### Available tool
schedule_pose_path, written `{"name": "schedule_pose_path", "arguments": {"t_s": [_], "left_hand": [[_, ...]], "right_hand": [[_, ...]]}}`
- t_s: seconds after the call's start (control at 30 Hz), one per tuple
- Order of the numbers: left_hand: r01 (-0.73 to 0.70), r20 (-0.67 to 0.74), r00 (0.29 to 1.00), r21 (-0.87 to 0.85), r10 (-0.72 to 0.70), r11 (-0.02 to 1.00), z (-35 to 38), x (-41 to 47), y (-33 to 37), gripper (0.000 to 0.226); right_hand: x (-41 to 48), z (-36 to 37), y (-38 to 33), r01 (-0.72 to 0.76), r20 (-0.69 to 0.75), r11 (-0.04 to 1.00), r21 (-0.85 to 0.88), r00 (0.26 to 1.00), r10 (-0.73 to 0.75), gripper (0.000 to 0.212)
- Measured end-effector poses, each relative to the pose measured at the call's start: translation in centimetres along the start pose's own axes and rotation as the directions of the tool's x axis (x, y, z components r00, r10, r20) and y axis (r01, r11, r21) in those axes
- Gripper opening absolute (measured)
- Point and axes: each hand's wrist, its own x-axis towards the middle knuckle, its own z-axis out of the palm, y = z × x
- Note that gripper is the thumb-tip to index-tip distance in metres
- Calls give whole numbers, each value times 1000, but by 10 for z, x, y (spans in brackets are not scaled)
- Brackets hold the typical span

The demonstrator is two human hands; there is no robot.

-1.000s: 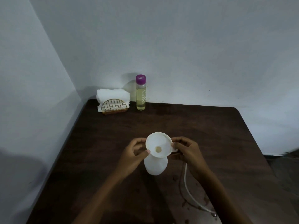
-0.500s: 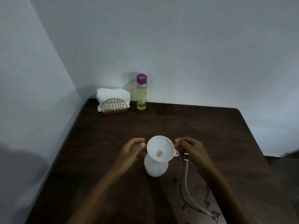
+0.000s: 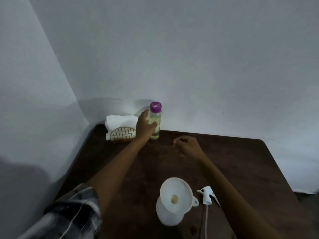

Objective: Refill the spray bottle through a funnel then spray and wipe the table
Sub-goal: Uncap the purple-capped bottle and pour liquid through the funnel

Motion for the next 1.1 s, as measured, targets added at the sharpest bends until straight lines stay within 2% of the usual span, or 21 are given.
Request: {"name": "schedule_pose_path", "arguments": {"t_s": [0.1, 0.23, 0.37, 0.43, 0.6, 0.7, 0.8, 0.93, 1.0, 1.03, 1.1], "left_hand": [[-78, -11, 997, 87, 79, 993, 17, 36, 3, 74], [-62, 2, 998, 80, 62, 995, 31, 63, -2, 85], [-68, -59, 995, 205, 82, 976, 33, 71, -4, 66], [-84, -46, 994, 223, 97, 971, 29, 70, -6, 61], [-139, -89, 984, 177, 156, 974, 16, 48, 3, 59], [-210, -63, 974, 118, 218, 971, 2, 27, 25, 56], [-282, 4, 959, 96, 282, 955, -13, -2, 55, 56], [-354, 91, 934, 105, 345, 929, -24, -48, 93, 62], [-388, 108, 919, 87, 379, 917, -26, -73, 110, 62], [-405, 113, 912, 75, 395, 911, -27, -85, 118, 61], [-422, 125, 902, 48, 414, 905, -28, -109, 131, 60]], "right_hand": [[19, 6, 6, -15, 0, 999, -49, 1000, 15, 12], [26, 9, 19, -25, 34, 996, -86, 999, 28, 12], [24, 6, 29, -22, 40, 997, -68, 999, 25, 14], [23, 2, 34, -5, 23, 997, -81, 1000, 7, 14], [18, -6, 32, 55, -50, 994, -92, 997, -60, 14], [15, -10, 20, 152, -95, 979, -134, 982, -165, 16], [5, -11, 1, 236, -142, 962, -137, 956, -255, 28], [-10, -15, -19, 341, -123, 925, -165, 924, -362, 67], [-25, -17, -27, 404, -105, 896, -186, 898, -427, 80], [-34, -19, -30, 434, -96, 886, -162, 887, -452, 80], [-61, -25, -39, 479, -87, 874, -83, 870, -486, 66]]}}
